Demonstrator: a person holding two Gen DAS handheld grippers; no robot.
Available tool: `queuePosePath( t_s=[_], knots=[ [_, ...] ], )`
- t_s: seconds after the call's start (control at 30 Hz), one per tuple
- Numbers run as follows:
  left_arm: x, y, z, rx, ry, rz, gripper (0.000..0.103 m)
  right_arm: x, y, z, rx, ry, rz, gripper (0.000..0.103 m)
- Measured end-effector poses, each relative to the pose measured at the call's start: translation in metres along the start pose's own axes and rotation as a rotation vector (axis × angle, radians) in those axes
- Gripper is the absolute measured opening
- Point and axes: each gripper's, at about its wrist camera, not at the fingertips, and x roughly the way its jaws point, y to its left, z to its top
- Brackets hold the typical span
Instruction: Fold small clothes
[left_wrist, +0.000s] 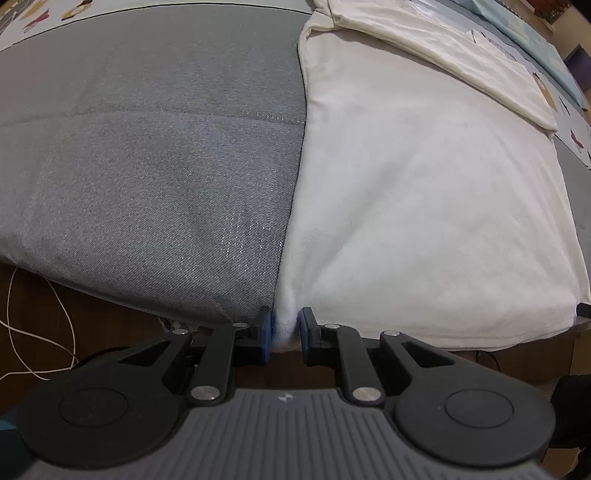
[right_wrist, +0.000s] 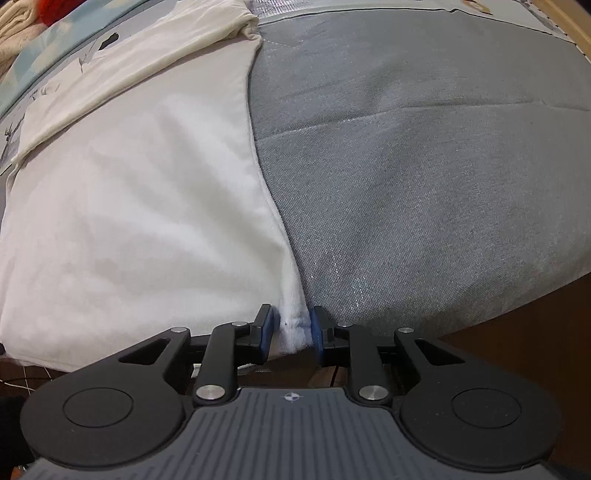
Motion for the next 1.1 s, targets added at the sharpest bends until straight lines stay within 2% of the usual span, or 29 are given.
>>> queuePosePath(
  t_s=[0.7, 0.77, 0.8, 0.9, 1.1],
  knots=[
    [-0.001, 0.002, -0.003, 0.0, -0.007, 0.006, 0.016, 0.005, 0.007, -0.002, -0.038, 0.003, -0.022, 0.023],
    [-0.002, 0.001, -0.003, 0.008, -0.013, 0.003, 0.009, 0.004, 0.008, -0.003, -0.036, 0.0, -0.022, 0.022],
    [-0.004, 0.0, -0.004, 0.015, -0.021, -0.001, 0.007, 0.003, 0.008, -0.004, -0.035, -0.005, -0.02, 0.018],
    [-0.013, -0.003, -0.004, 0.033, -0.067, -0.003, 0.006, -0.003, 0.008, -0.004, -0.03, -0.039, -0.014, 0.009],
    [-0.055, -0.01, -0.002, 0.078, -0.173, -0.065, 0.006, -0.04, 0.005, 0.002, 0.009, -0.175, 0.076, 0.007]
  ],
)
